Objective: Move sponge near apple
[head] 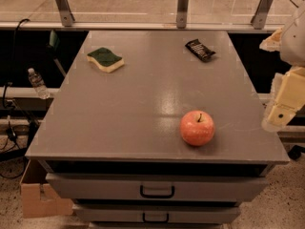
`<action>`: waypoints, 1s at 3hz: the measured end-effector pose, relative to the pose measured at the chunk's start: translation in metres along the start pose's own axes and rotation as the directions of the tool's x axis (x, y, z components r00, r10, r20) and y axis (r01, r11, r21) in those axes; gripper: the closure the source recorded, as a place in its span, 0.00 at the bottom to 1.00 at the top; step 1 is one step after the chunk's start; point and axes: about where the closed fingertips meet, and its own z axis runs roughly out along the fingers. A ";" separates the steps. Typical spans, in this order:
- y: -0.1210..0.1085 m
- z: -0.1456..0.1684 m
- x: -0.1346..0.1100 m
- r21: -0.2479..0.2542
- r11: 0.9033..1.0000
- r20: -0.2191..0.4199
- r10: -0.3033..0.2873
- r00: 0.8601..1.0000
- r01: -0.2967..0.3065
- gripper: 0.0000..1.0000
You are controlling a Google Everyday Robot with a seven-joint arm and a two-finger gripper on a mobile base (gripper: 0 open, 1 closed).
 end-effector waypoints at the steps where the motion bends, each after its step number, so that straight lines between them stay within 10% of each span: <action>1: 0.000 0.000 0.000 0.000 1.000 0.000 0.000 1.000 0.000 0.00; 3: -0.016 0.029 -0.073 -0.041 0.999 0.173 0.003 0.985 0.004 0.00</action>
Offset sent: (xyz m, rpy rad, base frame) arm 0.0273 0.0314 -0.0102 0.1550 0.0122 0.0407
